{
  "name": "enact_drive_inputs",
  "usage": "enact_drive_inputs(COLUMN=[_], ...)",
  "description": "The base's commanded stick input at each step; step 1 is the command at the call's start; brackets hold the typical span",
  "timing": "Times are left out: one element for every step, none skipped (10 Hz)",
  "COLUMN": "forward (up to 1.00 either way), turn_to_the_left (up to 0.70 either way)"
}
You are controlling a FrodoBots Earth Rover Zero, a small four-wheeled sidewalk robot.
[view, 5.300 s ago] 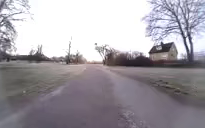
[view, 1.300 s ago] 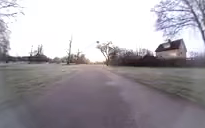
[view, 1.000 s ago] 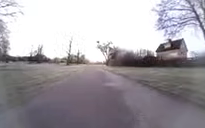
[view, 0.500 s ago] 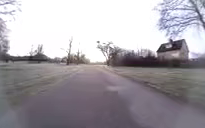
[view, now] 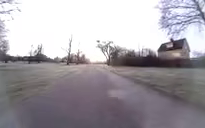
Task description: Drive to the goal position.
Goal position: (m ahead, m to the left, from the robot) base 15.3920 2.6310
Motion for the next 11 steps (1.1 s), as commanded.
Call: enact_drive_inputs(forward=[1.00, 1.00, 1.00, 1.00, 1.00, 1.00, 1.00, 1.00, 1.00, 1.00, 1.00], turn_to_the_left=[0.00, 0.00, 0.00, 0.00, 0.00, 0.00, 0.00, 0.00, 0.00, 0.00, 0.00])
